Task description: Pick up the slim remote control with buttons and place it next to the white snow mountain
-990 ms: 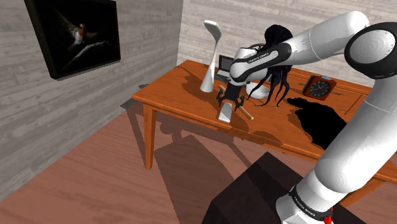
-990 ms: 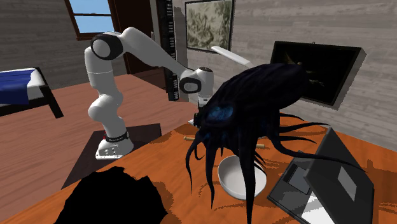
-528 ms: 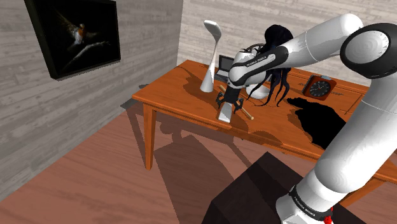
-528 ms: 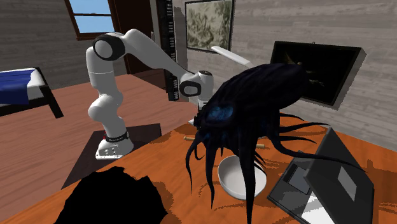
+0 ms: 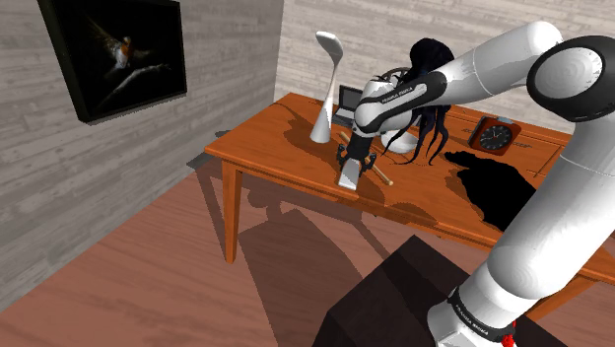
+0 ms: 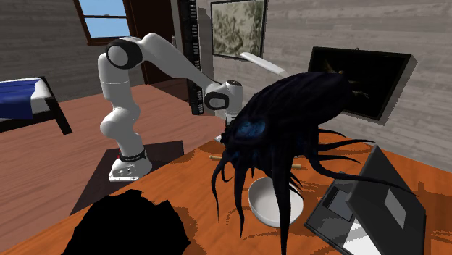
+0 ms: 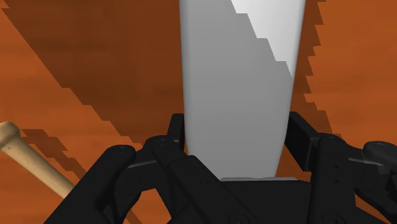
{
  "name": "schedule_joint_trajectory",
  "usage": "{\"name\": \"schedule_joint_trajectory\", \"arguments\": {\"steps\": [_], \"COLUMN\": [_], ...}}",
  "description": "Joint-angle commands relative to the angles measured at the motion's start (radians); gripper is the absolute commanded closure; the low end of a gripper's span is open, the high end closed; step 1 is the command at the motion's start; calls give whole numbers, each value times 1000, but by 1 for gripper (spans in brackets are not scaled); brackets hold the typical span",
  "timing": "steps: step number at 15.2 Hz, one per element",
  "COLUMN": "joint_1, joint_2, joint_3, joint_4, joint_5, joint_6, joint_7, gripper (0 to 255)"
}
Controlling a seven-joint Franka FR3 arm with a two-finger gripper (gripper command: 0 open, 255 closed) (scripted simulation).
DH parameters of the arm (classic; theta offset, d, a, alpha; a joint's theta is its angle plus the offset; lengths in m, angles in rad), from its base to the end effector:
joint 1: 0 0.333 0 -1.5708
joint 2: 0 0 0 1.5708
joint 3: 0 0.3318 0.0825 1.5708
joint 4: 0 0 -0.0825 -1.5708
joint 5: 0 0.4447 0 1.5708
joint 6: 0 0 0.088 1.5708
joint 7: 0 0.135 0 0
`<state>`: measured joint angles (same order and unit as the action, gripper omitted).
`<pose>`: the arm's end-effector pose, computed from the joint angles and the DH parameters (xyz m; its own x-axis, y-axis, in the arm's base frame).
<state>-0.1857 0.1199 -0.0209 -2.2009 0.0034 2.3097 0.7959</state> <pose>0.5772 -0.1209 0.2738 0.5363 -0.8440 -0.0077 -0.8439 -0.5364 0.0079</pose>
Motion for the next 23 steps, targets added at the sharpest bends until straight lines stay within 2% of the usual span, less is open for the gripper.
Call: {"name": "schedule_joint_trajectory", "arguments": {"steps": [1,5,23], "joint_1": [0,0,0], "joint_2": [0,0,-120], "joint_3": [0,0,0], "joint_4": [0,0,112], "joint_5": [0,0,-3], "joint_6": [0,0,-232], "joint_7": [0,0,2], "gripper": [255,255,255]}}
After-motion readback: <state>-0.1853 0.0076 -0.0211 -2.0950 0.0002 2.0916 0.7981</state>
